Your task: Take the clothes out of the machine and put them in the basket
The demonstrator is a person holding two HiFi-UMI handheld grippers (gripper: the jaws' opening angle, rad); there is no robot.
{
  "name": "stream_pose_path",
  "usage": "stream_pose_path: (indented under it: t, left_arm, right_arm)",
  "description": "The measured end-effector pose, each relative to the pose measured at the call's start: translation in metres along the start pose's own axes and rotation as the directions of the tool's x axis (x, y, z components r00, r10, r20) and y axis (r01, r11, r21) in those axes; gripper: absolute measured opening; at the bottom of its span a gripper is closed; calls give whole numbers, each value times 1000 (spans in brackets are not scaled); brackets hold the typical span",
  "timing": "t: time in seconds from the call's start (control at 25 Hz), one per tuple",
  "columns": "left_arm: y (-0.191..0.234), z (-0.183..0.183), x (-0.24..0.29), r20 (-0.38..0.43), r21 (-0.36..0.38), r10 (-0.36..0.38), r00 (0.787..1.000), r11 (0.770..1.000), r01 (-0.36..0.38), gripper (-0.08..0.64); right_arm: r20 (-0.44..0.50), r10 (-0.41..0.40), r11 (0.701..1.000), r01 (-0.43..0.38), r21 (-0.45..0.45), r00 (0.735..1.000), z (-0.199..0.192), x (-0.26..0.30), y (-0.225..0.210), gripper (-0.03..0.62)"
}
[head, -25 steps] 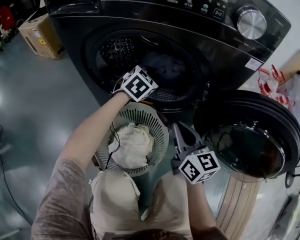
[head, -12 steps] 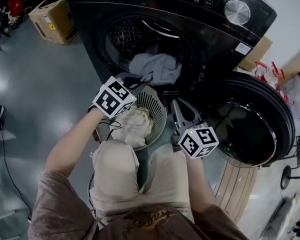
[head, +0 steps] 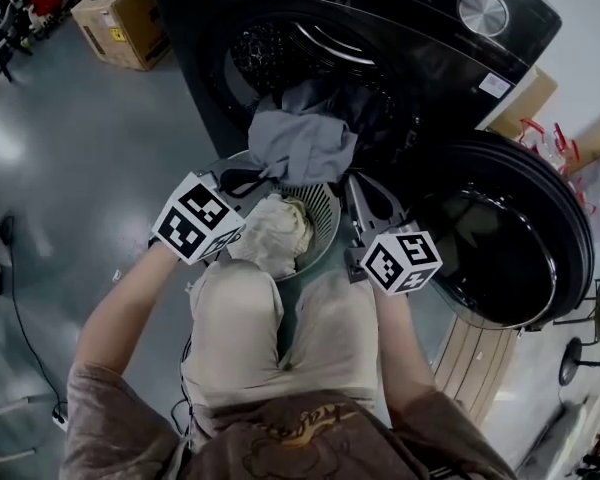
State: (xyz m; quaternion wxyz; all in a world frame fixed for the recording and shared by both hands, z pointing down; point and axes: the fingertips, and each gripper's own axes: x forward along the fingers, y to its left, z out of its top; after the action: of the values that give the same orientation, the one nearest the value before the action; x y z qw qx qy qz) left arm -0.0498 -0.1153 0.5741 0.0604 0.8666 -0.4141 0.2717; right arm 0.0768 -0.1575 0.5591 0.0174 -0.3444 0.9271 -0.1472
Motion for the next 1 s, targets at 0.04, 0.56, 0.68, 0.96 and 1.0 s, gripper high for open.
stream_pose_path:
  t: [0.04, 0.56, 0.68, 0.96, 1.0]
  left_arm:
    - [-1, -2, 0, 2, -5, 3, 1000, 1000, -3, 28]
    - [29, 1, 62, 53, -18, 53, 997, 998, -52, 340]
    - [46, 8, 92, 66, -31, 70, 995, 997, -68, 396]
    - [94, 10, 170, -1, -30, 117, 993, 993, -117, 414]
    - [100, 9, 181, -18, -25, 124, 992, 992, -125, 414]
  right_arm:
    - [-2, 1, 1000, -1, 2, 1000, -1, -1, 1, -3]
    - [-9, -4, 1000, 4, -28, 1000, -4, -6, 15, -2]
    - [-12, -15, 999, 15, -33, 1000, -5, -8, 15, -3]
    - [-11, -50, 998, 50, -45, 999, -2, -20, 11, -3]
    - [-11, -58, 997, 57, -46, 998, -2, -23, 9, -2]
